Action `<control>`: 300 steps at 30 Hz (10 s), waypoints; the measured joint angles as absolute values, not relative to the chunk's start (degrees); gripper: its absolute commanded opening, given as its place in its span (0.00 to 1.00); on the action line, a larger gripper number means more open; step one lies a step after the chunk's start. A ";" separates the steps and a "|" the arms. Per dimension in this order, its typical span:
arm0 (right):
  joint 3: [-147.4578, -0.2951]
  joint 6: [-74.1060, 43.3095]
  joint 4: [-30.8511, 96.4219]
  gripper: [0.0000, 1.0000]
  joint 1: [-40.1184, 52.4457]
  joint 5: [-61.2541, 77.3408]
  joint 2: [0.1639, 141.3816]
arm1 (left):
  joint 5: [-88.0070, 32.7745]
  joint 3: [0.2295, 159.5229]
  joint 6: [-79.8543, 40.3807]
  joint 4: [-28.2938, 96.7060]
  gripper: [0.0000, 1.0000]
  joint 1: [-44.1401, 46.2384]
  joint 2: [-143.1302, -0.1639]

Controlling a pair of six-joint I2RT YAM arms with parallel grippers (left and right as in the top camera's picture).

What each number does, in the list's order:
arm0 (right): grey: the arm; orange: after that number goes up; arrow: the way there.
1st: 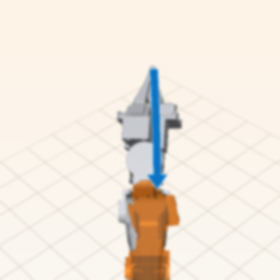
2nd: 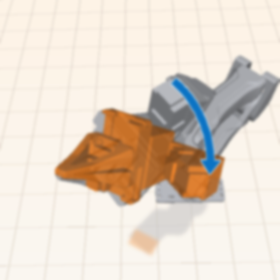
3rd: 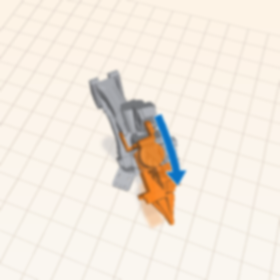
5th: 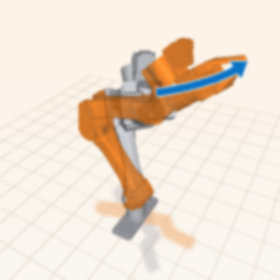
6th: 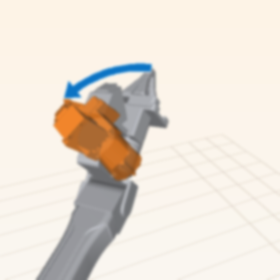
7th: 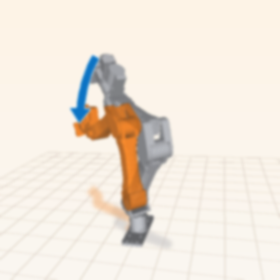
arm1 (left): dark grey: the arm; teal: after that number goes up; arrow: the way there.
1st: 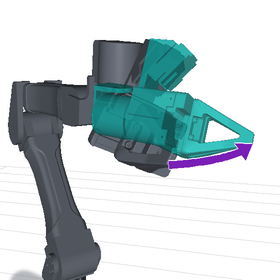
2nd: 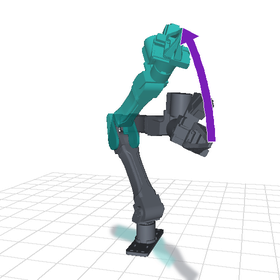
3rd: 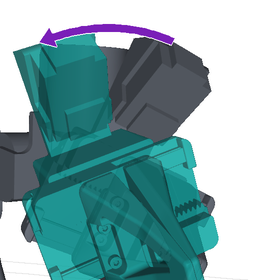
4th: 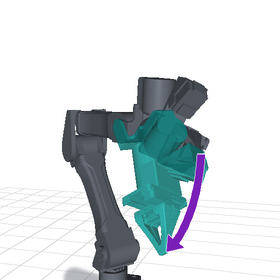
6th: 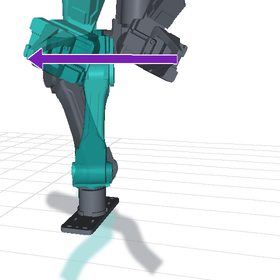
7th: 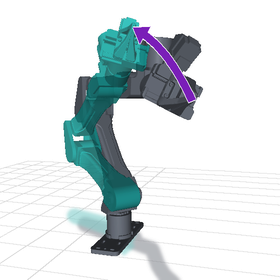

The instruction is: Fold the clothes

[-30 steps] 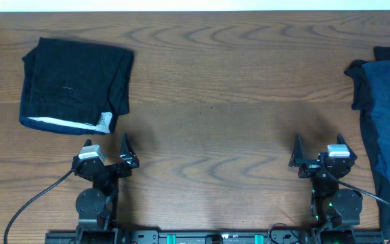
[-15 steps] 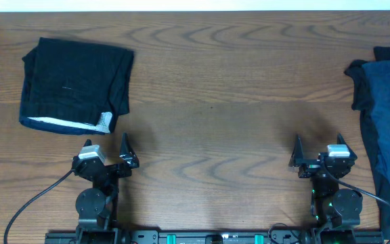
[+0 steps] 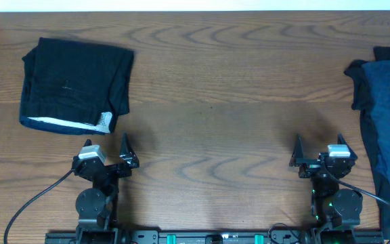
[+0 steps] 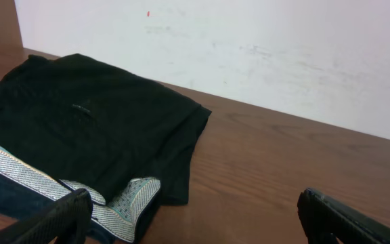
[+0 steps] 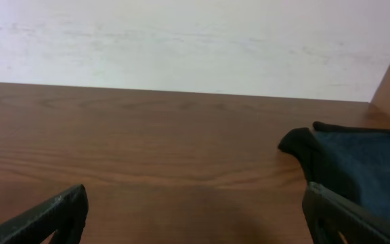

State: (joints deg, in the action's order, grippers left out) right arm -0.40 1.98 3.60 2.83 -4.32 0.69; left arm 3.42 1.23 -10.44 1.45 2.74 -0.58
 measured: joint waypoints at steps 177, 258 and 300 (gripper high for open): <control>-96.51 16.97 25.98 0.01 -24.56 -10.79 126.26 | 3.46 1.43 -10.44 1.72 0.98 2.74 -0.58; -96.38 -1.52 53.49 0.56 41.04 6.66 119.87 | 3.46 1.43 -10.44 1.72 0.98 2.74 -0.58; -65.21 -9.26 22.41 0.01 4.60 4.69 111.37 | 3.49 1.43 -10.44 1.72 0.98 2.74 -0.60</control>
State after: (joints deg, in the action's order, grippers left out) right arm -65.21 -9.26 22.41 4.60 4.69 111.37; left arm 3.49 1.43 -10.44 1.72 2.74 -0.60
